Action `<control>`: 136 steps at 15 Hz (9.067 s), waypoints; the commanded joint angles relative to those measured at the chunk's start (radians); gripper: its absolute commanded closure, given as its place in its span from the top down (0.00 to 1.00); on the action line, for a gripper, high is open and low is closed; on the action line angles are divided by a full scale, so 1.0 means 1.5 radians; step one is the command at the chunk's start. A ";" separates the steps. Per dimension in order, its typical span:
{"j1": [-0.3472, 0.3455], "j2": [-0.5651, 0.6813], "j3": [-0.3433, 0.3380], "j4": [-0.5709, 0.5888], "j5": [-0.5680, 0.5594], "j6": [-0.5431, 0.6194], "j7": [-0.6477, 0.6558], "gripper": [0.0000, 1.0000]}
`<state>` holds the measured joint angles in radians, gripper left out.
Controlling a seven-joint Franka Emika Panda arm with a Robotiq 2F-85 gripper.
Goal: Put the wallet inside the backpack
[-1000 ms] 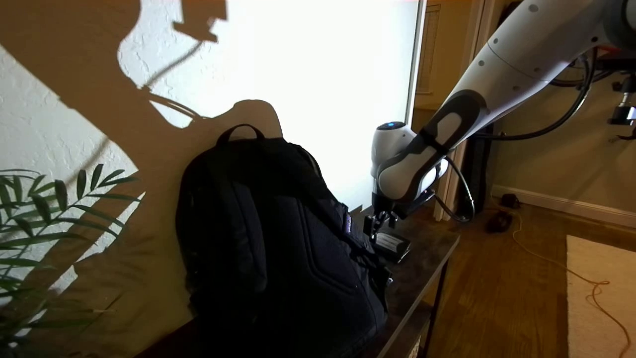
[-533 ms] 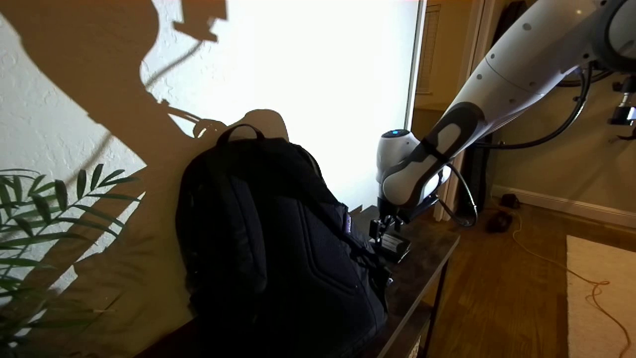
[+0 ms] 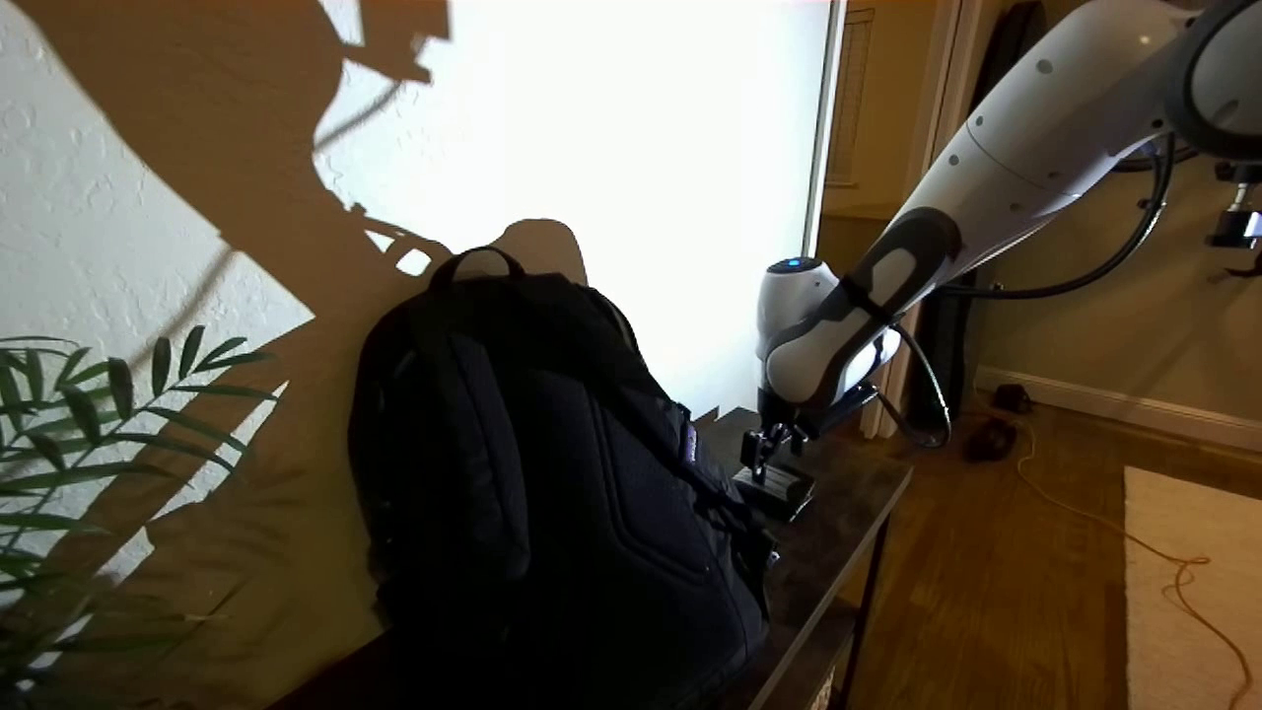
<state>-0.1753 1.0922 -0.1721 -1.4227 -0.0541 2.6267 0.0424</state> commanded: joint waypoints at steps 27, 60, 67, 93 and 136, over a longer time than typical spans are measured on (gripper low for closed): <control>-0.131 0.020 0.128 0.069 0.114 -0.201 -0.183 0.99; -0.166 -0.069 0.206 0.002 0.173 -0.151 -0.376 0.02; -0.134 -0.109 0.223 -0.102 0.133 -0.092 -0.451 0.02; -0.101 -0.259 0.223 -0.339 0.065 0.073 -0.498 0.89; -0.046 -0.112 0.194 -0.107 -0.025 -0.090 -0.817 1.00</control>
<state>-0.2567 0.9091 0.1338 -1.6067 -0.0758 2.5041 -1.1542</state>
